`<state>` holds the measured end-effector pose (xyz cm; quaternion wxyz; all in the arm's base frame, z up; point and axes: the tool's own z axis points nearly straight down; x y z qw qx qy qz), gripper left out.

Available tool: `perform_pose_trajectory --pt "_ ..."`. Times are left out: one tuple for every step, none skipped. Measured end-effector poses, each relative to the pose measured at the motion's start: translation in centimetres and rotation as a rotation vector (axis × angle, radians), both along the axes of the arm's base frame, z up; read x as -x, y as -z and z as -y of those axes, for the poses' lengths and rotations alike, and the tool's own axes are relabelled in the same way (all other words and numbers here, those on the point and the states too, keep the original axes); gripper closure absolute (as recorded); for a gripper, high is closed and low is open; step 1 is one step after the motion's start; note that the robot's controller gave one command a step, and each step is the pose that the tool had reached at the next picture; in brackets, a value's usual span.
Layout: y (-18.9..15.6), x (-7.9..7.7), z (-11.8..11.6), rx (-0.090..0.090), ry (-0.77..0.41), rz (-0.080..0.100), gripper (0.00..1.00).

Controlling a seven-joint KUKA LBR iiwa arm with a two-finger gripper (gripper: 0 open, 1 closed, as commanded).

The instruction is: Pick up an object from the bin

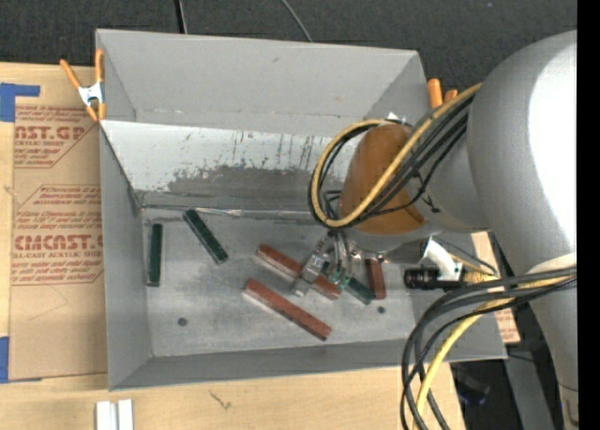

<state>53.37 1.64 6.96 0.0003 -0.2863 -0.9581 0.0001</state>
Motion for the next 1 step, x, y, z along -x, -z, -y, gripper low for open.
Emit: perform_pose_trajectory --pt "-15.28 -2.35 -1.31 0.000 -0.020 0.004 1.00"
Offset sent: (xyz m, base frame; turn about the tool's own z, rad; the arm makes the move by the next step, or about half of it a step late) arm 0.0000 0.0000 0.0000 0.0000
